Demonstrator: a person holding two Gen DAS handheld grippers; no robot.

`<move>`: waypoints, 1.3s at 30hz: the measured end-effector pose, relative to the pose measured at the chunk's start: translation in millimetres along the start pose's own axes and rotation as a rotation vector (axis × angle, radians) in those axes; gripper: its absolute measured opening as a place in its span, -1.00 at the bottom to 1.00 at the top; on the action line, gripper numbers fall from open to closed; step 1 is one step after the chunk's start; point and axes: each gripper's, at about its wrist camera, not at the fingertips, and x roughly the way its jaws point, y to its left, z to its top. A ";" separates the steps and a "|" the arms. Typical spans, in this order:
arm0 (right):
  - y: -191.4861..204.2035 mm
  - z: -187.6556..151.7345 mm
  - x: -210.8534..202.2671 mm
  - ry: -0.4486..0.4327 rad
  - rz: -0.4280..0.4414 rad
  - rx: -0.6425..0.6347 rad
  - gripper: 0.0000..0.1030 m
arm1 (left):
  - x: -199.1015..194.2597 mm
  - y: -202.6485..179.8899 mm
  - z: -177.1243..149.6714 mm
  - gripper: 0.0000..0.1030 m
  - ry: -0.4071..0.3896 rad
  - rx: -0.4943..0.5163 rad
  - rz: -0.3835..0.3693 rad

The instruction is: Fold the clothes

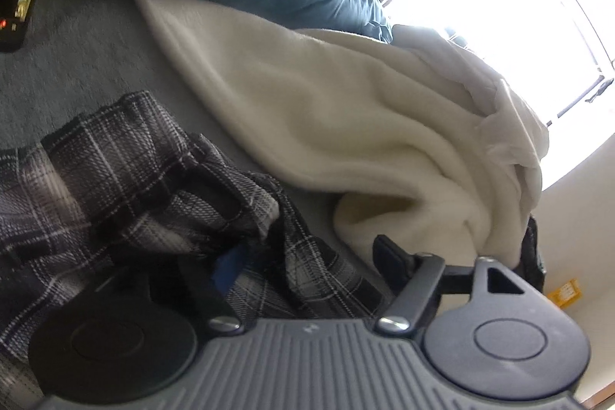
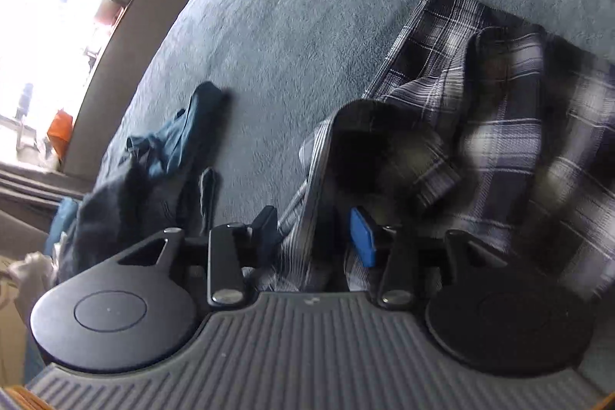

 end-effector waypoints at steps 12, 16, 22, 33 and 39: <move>98.5 -84.9 -82.3 -0.059 -0.149 -0.597 -0.12 | 0.5 12.8 5.2 0.63 -0.007 -0.206 -0.059; 128.4 -144.8 -63.8 0.092 0.106 -0.708 -0.12 | -1.3 22.0 12.1 0.65 0.028 -0.332 -0.071; 188.3 -247.4 5.0 0.373 0.362 -0.998 -0.12 | -6.4 51.4 22.5 0.64 0.099 -0.631 -0.167; 192.5 -291.0 28.2 0.492 0.483 -0.933 -0.12 | -14.0 38.6 3.6 0.70 0.208 -0.483 -0.389; 214.8 -297.3 22.9 0.461 0.505 -1.043 -0.12 | -46.4 28.8 1.9 0.70 0.169 -0.191 -0.315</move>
